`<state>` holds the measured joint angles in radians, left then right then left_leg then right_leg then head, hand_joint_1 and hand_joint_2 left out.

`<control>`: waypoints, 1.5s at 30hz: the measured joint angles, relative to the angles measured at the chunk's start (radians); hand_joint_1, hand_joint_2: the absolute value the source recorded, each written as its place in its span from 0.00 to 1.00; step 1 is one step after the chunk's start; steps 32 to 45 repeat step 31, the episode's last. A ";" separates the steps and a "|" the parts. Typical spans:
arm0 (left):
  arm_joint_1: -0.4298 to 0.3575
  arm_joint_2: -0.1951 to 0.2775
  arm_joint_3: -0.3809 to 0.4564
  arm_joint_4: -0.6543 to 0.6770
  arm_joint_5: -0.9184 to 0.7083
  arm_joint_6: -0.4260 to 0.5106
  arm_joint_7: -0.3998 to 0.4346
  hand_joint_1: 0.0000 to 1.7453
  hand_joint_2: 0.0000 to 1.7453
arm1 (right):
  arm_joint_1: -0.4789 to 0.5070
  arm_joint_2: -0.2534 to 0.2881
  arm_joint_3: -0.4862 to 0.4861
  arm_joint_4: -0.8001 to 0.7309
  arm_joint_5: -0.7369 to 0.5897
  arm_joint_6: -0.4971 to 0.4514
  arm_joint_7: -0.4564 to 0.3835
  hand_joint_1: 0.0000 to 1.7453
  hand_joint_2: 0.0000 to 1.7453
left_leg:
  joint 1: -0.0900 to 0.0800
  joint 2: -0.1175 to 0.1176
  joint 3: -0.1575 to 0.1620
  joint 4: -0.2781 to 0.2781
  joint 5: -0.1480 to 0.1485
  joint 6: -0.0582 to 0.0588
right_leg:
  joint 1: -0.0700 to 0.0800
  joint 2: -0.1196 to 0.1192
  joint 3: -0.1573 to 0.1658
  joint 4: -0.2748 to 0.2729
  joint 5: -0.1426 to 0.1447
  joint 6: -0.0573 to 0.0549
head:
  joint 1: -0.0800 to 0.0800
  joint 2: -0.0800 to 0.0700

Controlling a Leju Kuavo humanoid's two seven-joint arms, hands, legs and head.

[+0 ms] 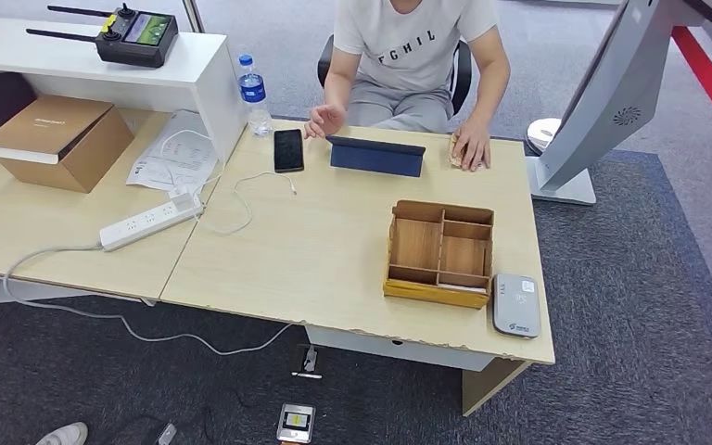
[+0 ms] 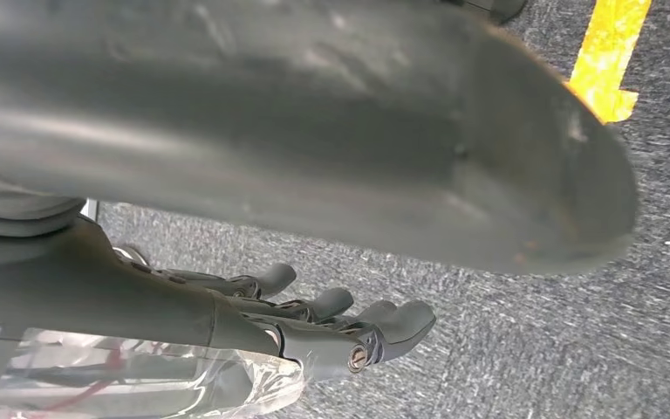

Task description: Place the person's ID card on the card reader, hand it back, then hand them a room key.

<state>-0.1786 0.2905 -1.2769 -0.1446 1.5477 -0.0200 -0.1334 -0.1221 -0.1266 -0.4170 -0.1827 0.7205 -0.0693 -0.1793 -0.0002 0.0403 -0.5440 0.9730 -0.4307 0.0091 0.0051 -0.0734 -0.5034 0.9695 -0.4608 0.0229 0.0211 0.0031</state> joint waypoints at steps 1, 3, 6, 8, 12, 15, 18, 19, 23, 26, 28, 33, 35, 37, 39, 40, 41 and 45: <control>0.000 0.000 0.000 0.000 -0.002 0.001 -0.005 0.00 0.00 | 0.000 0.000 0.000 0.000 0.000 0.000 0.003 0.00 0.00 | 0.000 0.000 0.000 0.000 0.000 0.000 | 0.000 0.000 0.000 0.000 0.000 0.000 | 0.000 0.000; 0.000 0.000 0.000 0.000 -0.004 -0.004 -0.010 0.00 0.00 | 0.000 0.000 -0.001 0.000 0.000 0.002 0.005 0.00 0.00 | 0.000 0.000 0.000 0.000 0.000 0.000 | 0.000 0.000 0.000 0.000 0.000 0.000 | 0.000 0.000; 0.000 0.000 0.000 0.000 -0.006 -0.012 -0.013 0.00 0.00 | 0.000 0.001 -0.002 0.000 0.000 0.002 0.007 0.00 0.00 | 0.000 0.000 0.000 0.000 0.000 0.000 | 0.000 0.000 0.000 0.000 0.000 0.000 | 0.000 0.000; 0.000 0.000 0.000 0.000 -0.009 -0.014 -0.013 0.00 0.00 | 0.000 0.001 -0.003 0.000 0.001 0.001 0.007 0.00 0.00 | 0.000 0.000 0.000 0.000 0.000 0.000 | 0.000 0.000 0.000 0.000 0.000 0.000 | 0.000 0.000; 0.000 0.000 0.000 0.000 -0.008 -0.016 -0.006 0.00 0.00 | 0.000 0.002 -0.004 0.000 0.007 0.000 0.007 0.00 0.00 | 0.000 0.000 0.000 0.000 0.000 0.000 | 0.000 0.000 0.000 0.000 0.000 0.000 | 0.000 0.000; 0.000 0.000 0.000 0.000 -0.006 -0.015 -0.002 0.00 0.00 | 0.000 0.002 -0.005 0.000 0.010 -0.001 0.006 0.00 0.00 | 0.000 0.000 0.000 0.000 0.000 0.000 | 0.000 0.000 0.000 0.000 0.000 0.000 | 0.000 0.000; 0.001 0.000 0.000 0.000 -0.004 -0.014 0.002 0.00 0.00 | 0.000 0.003 -0.005 0.000 0.012 -0.002 0.006 0.00 0.00 | 0.000 0.000 0.000 0.000 0.000 0.000 | 0.000 0.000 0.000 0.000 0.000 0.000 | 0.000 0.000; 0.001 0.000 0.000 0.000 -0.003 -0.014 0.003 0.00 0.00 | 0.000 0.003 -0.005 0.000 0.012 -0.002 0.006 0.00 0.00 | 0.000 0.000 0.000 0.000 0.000 0.000 | 0.000 0.000 0.000 0.000 0.000 0.000 | 0.000 0.000; 0.001 0.000 0.001 0.000 0.000 -0.014 0.012 0.00 0.00 | 0.000 0.005 -0.005 0.000 0.013 -0.002 0.004 0.00 0.00 | 0.000 0.000 0.000 0.000 0.000 0.000 | 0.000 0.000 0.000 0.000 0.000 0.000 | 0.000 0.000; 0.001 0.001 0.002 0.000 0.003 -0.012 0.020 0.00 0.00 | 0.000 0.008 -0.005 0.000 0.015 -0.002 0.002 0.00 0.00 | 0.000 0.000 0.000 0.000 0.000 0.000 | 0.000 0.000 0.000 0.000 0.000 0.000 | 0.000 0.000; 0.001 0.003 0.002 0.000 0.008 -0.009 0.026 0.00 0.00 | 0.000 0.010 -0.005 0.000 0.015 -0.002 0.002 0.00 0.00 | 0.000 0.000 0.000 0.000 0.000 0.000 | 0.000 0.000 0.000 0.000 0.000 0.000 | 0.000 0.000; 0.002 0.006 0.003 0.000 0.013 -0.007 0.031 0.00 0.00 | 0.000 0.013 -0.005 0.000 0.015 -0.002 0.004 0.00 0.00 | 0.000 0.000 0.000 0.000 0.000 0.000 | 0.000 0.000 0.000 0.000 0.000 0.000 | 0.000 0.000; 0.002 0.006 0.003 0.000 0.013 -0.007 0.031 0.00 0.00 | 0.000 0.013 -0.005 0.000 0.015 -0.002 0.004 0.00 0.00 | 0.000 0.000 0.000 0.000 0.000 0.000 | 0.000 0.000 0.000 0.000 0.000 0.000 | 0.000 0.000; 0.002 0.006 0.003 0.000 0.013 -0.007 0.031 0.00 0.00 | 0.000 0.013 -0.005 0.000 0.015 -0.002 0.004 0.00 0.00 | 0.000 0.000 0.000 0.000 0.000 0.000 | 0.000 0.000 0.000 0.000 0.000 0.000 | 0.000 0.000; 0.002 0.006 0.003 0.000 0.013 -0.007 0.031 0.00 0.00 | 0.000 0.013 -0.005 0.000 0.015 -0.002 0.004 0.00 0.00 | 0.000 0.000 0.000 0.000 0.000 0.000 | 0.000 0.000 0.000 0.000 0.000 0.000 | 0.000 0.000; 0.002 0.006 0.003 0.000 0.013 -0.007 0.031 0.00 0.00 | 0.000 0.013 -0.005 0.000 0.015 -0.002 0.004 0.00 0.00 | 0.000 0.000 0.000 0.000 0.000 0.000 | 0.000 0.000 0.000 0.000 0.000 0.000 | 0.000 0.000; 0.002 0.006 0.003 0.000 0.013 -0.007 0.031 0.00 0.00 | 0.000 0.013 -0.005 0.000 0.015 -0.002 0.004 0.00 0.00 | 0.000 0.000 0.000 0.000 0.000 0.000 | 0.000 0.000 0.000 0.000 0.000 0.000 | 0.000 0.000; 0.002 0.006 0.003 0.000 0.013 -0.007 0.031 0.00 0.00 | 0.000 0.013 -0.005 0.000 0.015 -0.002 0.004 0.00 0.00 | 0.000 0.000 0.000 0.000 0.000 0.000 | 0.000 0.000 0.000 0.000 0.000 0.000 | 0.000 0.000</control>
